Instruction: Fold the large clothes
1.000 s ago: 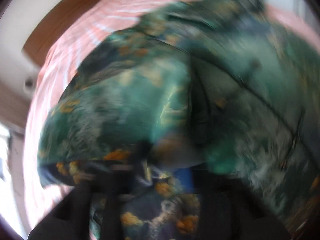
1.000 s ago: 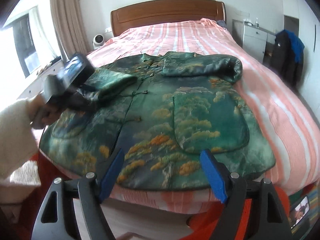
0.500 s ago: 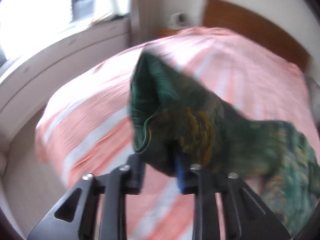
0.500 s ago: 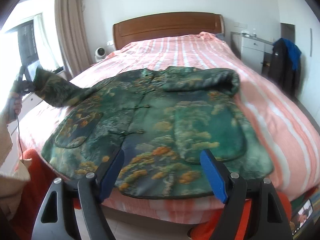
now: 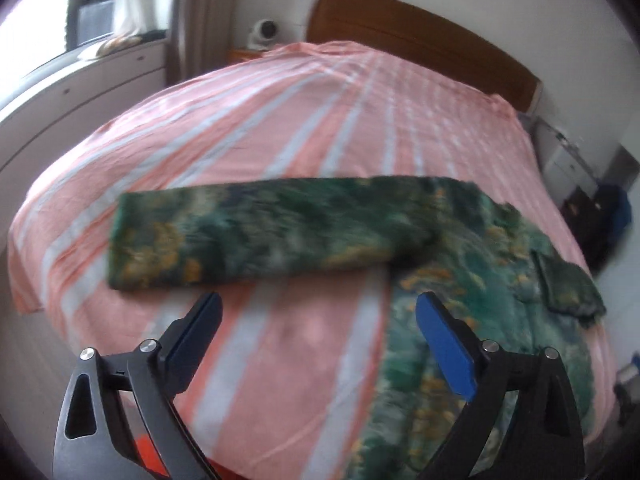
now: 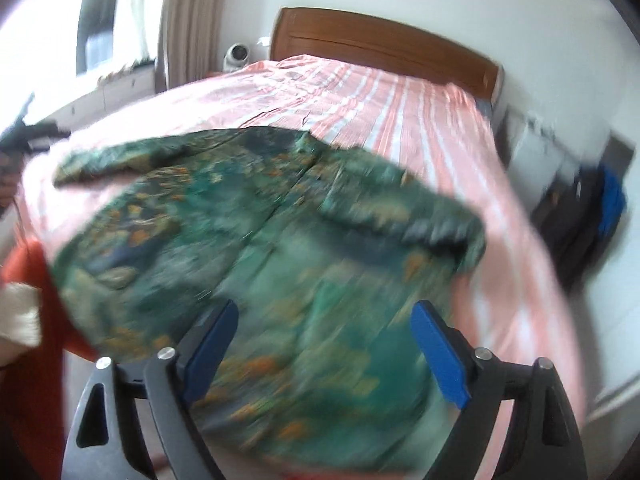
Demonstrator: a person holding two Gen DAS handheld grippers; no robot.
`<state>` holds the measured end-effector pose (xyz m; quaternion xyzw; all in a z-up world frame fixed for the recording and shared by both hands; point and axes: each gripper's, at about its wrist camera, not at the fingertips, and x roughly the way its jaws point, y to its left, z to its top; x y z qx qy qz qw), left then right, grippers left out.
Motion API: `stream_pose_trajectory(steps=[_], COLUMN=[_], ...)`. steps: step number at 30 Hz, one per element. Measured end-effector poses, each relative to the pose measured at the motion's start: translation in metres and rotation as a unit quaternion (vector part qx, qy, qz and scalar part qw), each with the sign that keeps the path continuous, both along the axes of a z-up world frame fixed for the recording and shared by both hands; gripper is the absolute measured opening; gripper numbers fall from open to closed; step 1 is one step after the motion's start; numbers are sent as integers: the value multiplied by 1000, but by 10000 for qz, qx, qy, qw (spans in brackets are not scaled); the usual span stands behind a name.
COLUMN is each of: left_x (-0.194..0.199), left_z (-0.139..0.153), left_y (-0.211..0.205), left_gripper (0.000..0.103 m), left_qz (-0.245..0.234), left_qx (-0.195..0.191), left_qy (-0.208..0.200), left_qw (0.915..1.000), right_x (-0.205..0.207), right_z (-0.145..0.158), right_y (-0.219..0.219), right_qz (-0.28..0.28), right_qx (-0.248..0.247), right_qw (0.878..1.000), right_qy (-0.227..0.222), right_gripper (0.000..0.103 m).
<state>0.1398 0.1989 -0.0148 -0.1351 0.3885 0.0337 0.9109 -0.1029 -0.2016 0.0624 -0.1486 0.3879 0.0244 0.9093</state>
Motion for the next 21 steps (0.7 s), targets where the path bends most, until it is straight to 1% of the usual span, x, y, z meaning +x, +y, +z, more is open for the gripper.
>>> stream_pose_trajectory(steps=[2,3,4,5,7,9,11,12,13,14,15,16,17,19,20,21], left_x=[-3,-4,-4,-4,-9,-20,-26,-27,-25,-25,-25,-23,-22,-22,-22,-23], left_z=[-14,-26,-37,-48,-65,-73,-76,-77,-78,-77,-77,-77,-76,-72,-72,-70], left_y=[-44,-63,-75,-87,-98,-104,-106,-102,-100,-97,-92,-89,-85,-78,-76,-74], left_gripper=[98,98,98,97,97,97,97,97,97,97,97,97,97,97,97,97], left_qz=[-346,-444,-466,-478,-505,-523,-449,-404,-363,-315,-254,-191,-118,10,43,80], left_qx=[41,112,157,176,197,511,919,986,997,958,891,822,750,649,633,631], left_qy=[-4,28,106,216,271,167,77,65,80,117,137,131,102,-10,-63,-115], left_qw=[9994,9989,9987,9985,9982,9972,9947,9943,9943,9948,9956,9963,9971,9979,9980,9979], right_x=[45,62,89,107,141,174,198,211,222,229,236,239,238,226,218,204], right_z=[-10,-18,-33,-45,-69,-95,-113,-124,-133,-137,-135,-127,-112,-67,-47,-20], right_y=[-1,0,2,4,9,14,17,17,15,12,6,-2,-11,-48,-71,-107], right_qz=[199,283,416,501,654,713,641,571,510,459,342,155,-38,-530,-798,-1203], right_qx=[-674,-888,-1216,-1430,-1764,-2010,-2106,-2175,-2217,-2161,-2018,-1833,-1602,-1080,-861,-581], right_qw=[9975,9953,9908,9874,9801,9745,9725,9709,9700,9711,9743,9792,9849,9927,9930,9903], right_qy=[123,253,411,458,635,695,767,821,861,904,944,860,649,96,-113,-370], right_gripper=[94,94,94,94,92,91,90,88,81,61,23,9,8,8,8,8])
